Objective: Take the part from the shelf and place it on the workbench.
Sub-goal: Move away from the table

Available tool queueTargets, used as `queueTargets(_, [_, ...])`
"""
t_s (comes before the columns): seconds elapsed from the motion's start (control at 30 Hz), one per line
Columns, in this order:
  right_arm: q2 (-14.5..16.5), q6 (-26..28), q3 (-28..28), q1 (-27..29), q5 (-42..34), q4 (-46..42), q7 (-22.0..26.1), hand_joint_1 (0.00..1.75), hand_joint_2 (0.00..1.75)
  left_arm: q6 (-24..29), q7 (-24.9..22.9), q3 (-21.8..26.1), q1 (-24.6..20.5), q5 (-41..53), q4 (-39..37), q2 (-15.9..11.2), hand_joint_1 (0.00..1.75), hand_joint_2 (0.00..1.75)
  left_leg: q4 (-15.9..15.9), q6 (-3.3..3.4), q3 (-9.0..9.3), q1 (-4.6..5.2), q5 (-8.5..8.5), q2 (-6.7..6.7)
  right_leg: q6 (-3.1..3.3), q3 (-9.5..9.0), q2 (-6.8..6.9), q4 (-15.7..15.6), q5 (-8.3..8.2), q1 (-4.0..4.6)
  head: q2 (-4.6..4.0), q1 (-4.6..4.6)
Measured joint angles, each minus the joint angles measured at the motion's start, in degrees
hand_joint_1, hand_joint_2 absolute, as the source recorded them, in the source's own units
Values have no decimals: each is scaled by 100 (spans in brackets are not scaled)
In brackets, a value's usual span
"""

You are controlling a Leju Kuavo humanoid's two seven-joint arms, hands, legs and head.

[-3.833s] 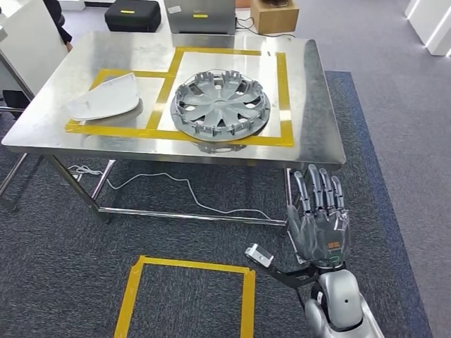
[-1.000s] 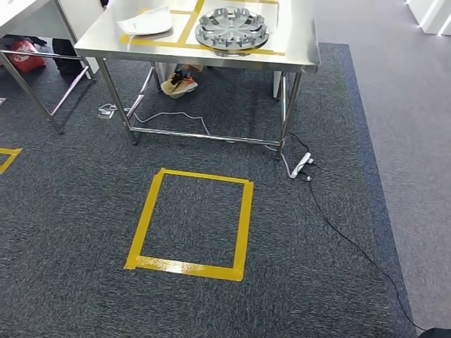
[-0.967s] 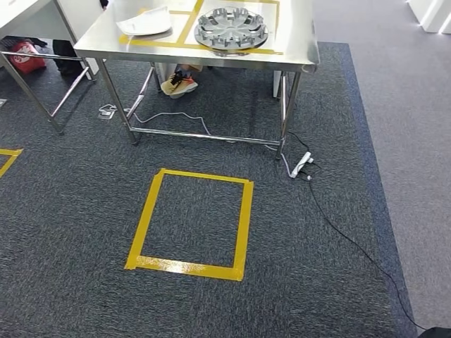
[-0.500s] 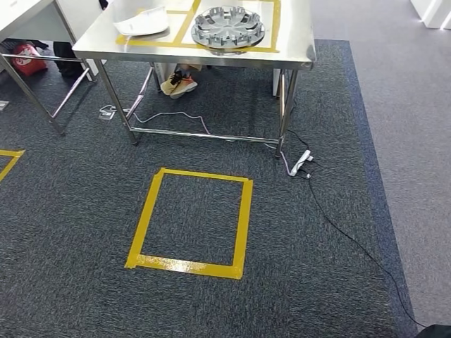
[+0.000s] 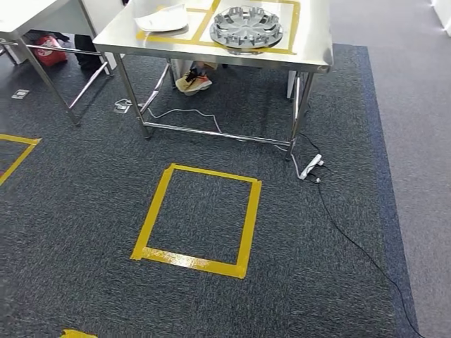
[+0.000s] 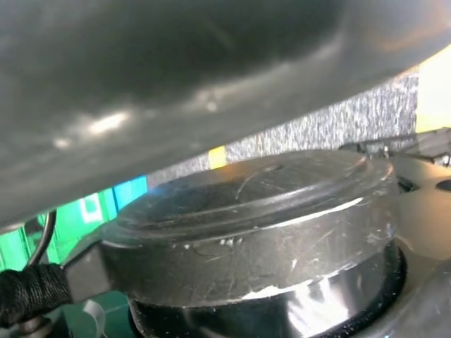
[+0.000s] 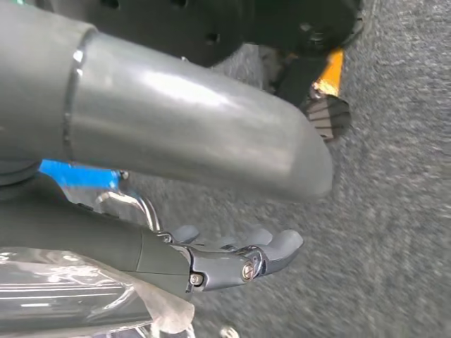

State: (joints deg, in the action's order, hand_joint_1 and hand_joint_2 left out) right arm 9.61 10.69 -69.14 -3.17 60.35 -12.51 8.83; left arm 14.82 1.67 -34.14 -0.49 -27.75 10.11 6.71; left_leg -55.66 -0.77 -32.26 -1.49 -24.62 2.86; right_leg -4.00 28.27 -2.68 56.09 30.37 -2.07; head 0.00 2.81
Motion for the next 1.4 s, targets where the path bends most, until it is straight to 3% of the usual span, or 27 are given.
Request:
queueTargets(0.03, [-2, 5, 1, 0, 0, 0, -1, 0, 0, -1, -1, 0, 3, 1, -1, 1, 0, 0, -26, -45, -27, 1, -1, 39, 66, -12, -19, -28, 38, 18, 0, 7])
queueTargets(0.13, [-9, 22, 1, 2, -8, -2, -4, 0, 0, -1, -5, 0, 31, 2, -7, 3, 0, 0, -108, -127, -72, -26, -41, 56, 259, 2, 138, 5, 3, 37, 0, -5])
queueTargets(0.2, [-10, 26, 1, 5, -18, -2, -14, 0, 0, 5, -25, 0, 35, 1, -11, 3, 0, 0, -586, -140, -260, -28, -373, -93, 345, 14, 262, -4, -31, 44, 0, -57])
queueTargets(0.27, [-10, 25, 1, 20, -33, -1, -36, 0, 0, 31, -58, 0, 25, -1, -12, 7, 0, 0, -1393, -141, -577, -19, -823, -196, 374, 19, 396, 1, -37, 77, 0, -116])
queueTargets(0.3, [-10, 24, 1, 24, -43, -1, -46, 0, 0, 46, -69, 0, 23, -1, -12, 9, 0, 0, -1691, -136, -680, -13, -944, -208, 377, 13, 468, 4, -38, 93, 0, -130])
queueTargets(0.33, [-10, 24, 1, 23, -52, -1, -55, 0, 0, 56, -73, 0, 25, -1, -12, 11, 0, 0, -1793, -122, -692, -7, -948, -217, 377, 5, 535, 6, -38, 107, 0, -140])
queueTargets(0.4, [-10, 24, 1, 13, -60, -1, -61, 0, 0, 65, -73, 0, 28, -1, -12, 13, 0, 0, -1338, -70, -416, 13, -644, -278, 370, -27, 661, 7, -30, 121, 0, -151])
queueTargets(0.47, [-11, 24, 1, 4, -63, -1, -61, 0, 0, 71, -73, 0, 17, -1, -12, 17, 0, 0, -570, -10, -29, 63, -340, -517, 330, -43, 772, 16, 1, 145, 0, -167])
queueTargets(0.53, [-12, 25, 1, -2, -64, -1, -61, 0, 0, 78, -72, 0, -3, 0, -12, 27, 0, 0, -236, 42, 103, 114, -292, -676, 267, -35, 882, 28, 34, 177, 1, -172])
queueTargets(0.6, [-13, 26, 1, -22, -61, -1, -61, 0, 0, 82, -69, 0, -3, 1, -12, 35, 0, 0, -224, 101, 64, 126, -296, -585, 205, -52, 983, 30, 54, 179, 2, -160])
queueTargets(0.63, [-13, 27, 1, -37, -57, -1, -60, 0, 0, 86, -67, 0, 6, 1, -12, 39, 0, 0, -218, 134, 52, 121, -285, -527, 171, -48, 927, 62, 97, 168, 1, -148])
queueTargets(0.7, [-13, 30, 1, -51, -53, -1, -58, 0, 0, 94, -65, 0, 8, 3, -12, 45, 0, 0, -200, 206, 33, 106, -251, -417, 117, 112, 623, 417, 351, 148, 1, -135])
queueTargets(0.73, [-13, 32, 1, -46, -52, -1, -59, 0, 0, 97, -65, 0, 1, 4, -12, 48, 0, 0, -200, 234, 14, 112, -239, -357, 108, 281, 445, 782, 547, 145, 0, -127])
queueTargets(0.8, [-13, 34, 1, -20, -51, -1, -61, 0, 0, 98, -64, 0, -13, 7, -12, 50, 0, 0, -202, 276, -23, 142, -216, -204, 126, 658, 301, 1552, 847, 150, 0, -123])
queueTargets(0.83, [-13, 35, 1, -9, -51, -1, -62, 0, 0, 98, -64, 0, -12, 7, -12, 50, 0, 0, -203, 290, -33, 162, -205, -121, 150, 759, 283, 1725, 848, 158, 0, -123])
queueTargets(0.87, [-13, 36, 0, -3, -50, -1, -63, 0, 0, 98, -64, 0, -8, 7, -12, 50, 0, 0, -203, 300, -35, 185, -195, -42, 185, 754, 269, 1667, 732, 171, 0, -122])
queueTargets(0.9, [-13, 36, -1, -2, -50, -1, -63, 0, 0, 98, -64, 0, -4, 7, -12, 51, 0, 0, -203, 307, -33, 208, -185, 39, 242, 636, 228, 1378, 518, 192, 0, -122])
queueTargets(0.97, [-37, 38, 0, -3, -50, -4, -62, 0, 0, 98, -64, 0, -12, 6, -12, 69, 0, 0, -206, 310, -42, 231, -161, 183, 419, 285, -27, 553, 117, 247, 0, -137])
queueTargets(1.03, [-71, 43, 1, -6, -49, -10, -60, 0, 0, 97, -64, 0, -31, 7, -12, 93, 0, 0, -210, 275, -83, 213, -131, 316, 536, 93, -217, 90, -13, 289, 0, -156])
queueTargets(1.1, [-79, 44, 1, -15, -49, -13, -59, 0, 0, 94, -64, 0, -29, 9, -13, 107, 0, 0, -197, 202, -125, 195, -95, 451, 544, 47, -138, 2, -30, 298, 0, -154])
queueTargets(1.13, [-73, 44, 1, -22, -49, -11, -59, 0, 0, 93, -64, 0, -21, 10, -14, 108, 0, 0, -212, 172, -140, 198, -100, 444, 535, 7, -63, -56, -67, 281, 0, -148])
queueTargets(1.2, [-62, 44, 1, -22, -49, -9, -57, 0, 0, 97, -64, 0, -15, 10, -16, 101, 0, 0, -472, 111, -263, 213, -285, 218, 518, -85, 103, -180, -143, 228, 0, -185])
queueTargets(1.27, [-57, 44, 1, 5, -50, -8, -57, 0, 0, 99, -64, 0, -25, 9, -16, 90, 0, 0, -1135, 29, -565, 172, -660, -90, 509, -110, 289, -216, -158, 201, 0, -228])
queueTargets(1.3, [-57, 43, 0, 17, -50, -8, -60, 0, 0, 99, -64, 0, -28, 8, -16, 85, 0, 0, -1480, -20, -724, 134, -804, -164, 499, -110, 388, -214, -149, 192, 0, -235])
queueTargets(1.33, [-57, 43, -1, 24, -50, -8, -62, 0, 0, 100, -64, 0, -26, 8, -16, 82, 0, 0, -1688, -68, -815, 91, -852, -204, 481, -109, 483, -210, -134, 177, 0, -235])
queueTargets(1.37, [-56, 42, -1, 25, -50, -8, -64, 0, 0, 100, -64, 0, -18, 8, -16, 78, 0, 0, -1685, -118, -799, 48, -789, -235, 451, -106, 574, -203, -111, 153, 0, -234])
queueTargets(1.4, [-54, 42, -1, 22, -50, -7, -65, 0, 0, 101, -64, 0, -9, 8, -16, 74, 0, 0, -1459, -169, -670, 8, -635, -279, 409, -108, 655, -188, -82, 120, 0, -235])
